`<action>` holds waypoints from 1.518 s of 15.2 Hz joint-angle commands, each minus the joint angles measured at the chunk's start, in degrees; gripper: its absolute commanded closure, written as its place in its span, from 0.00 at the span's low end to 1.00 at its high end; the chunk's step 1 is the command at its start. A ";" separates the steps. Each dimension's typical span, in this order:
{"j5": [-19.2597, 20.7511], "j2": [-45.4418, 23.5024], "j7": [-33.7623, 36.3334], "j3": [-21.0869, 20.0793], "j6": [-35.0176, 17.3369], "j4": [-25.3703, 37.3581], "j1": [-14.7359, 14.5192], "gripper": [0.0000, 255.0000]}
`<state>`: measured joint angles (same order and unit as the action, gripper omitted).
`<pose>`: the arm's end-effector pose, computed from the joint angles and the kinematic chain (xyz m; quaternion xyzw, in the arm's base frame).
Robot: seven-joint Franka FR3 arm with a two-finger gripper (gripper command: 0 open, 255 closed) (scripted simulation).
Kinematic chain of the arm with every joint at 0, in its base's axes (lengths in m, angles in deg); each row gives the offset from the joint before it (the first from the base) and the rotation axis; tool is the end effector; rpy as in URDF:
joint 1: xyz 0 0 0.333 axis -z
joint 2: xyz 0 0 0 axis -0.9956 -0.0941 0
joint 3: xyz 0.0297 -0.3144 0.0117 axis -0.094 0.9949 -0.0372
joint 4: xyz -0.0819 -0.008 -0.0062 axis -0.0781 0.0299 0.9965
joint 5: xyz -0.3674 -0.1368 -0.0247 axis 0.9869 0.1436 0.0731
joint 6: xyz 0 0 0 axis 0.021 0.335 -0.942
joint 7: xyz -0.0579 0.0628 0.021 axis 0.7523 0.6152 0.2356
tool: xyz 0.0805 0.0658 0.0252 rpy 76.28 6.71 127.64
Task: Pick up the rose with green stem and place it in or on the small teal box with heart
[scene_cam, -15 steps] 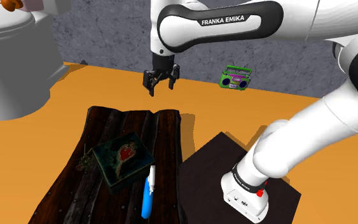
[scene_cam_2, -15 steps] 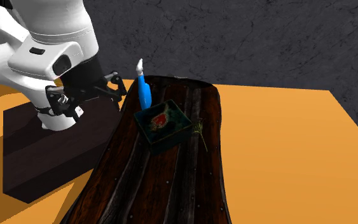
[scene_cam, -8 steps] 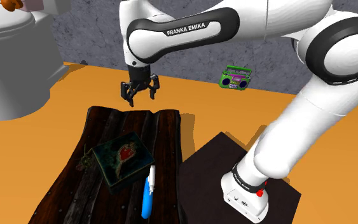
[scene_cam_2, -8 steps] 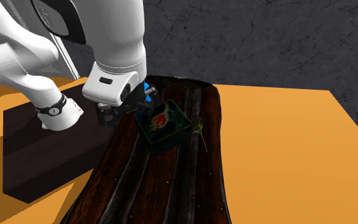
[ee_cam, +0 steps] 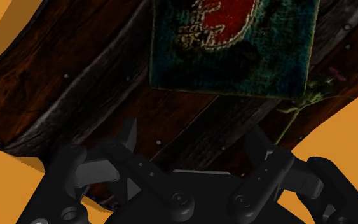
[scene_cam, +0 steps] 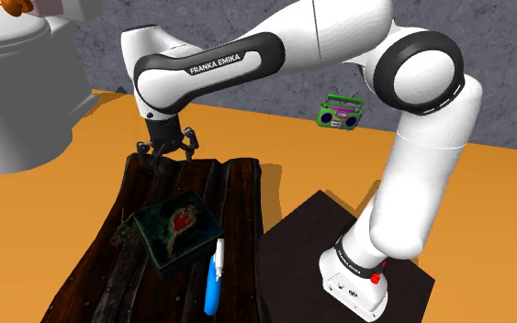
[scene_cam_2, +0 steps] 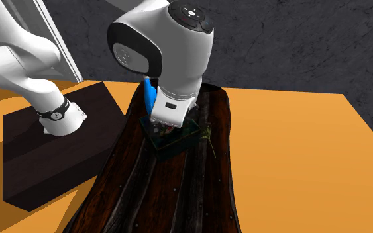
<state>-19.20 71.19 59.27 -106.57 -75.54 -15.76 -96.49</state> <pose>0.5191 0.3144 0.3807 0.9940 -0.0407 -0.0976 0.0289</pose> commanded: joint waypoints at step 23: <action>3.70 -42.53 8.64 1.02 8.56 43.98 -14.85 0.00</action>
<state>-15.51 28.48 67.89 -105.54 -66.09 29.28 -111.47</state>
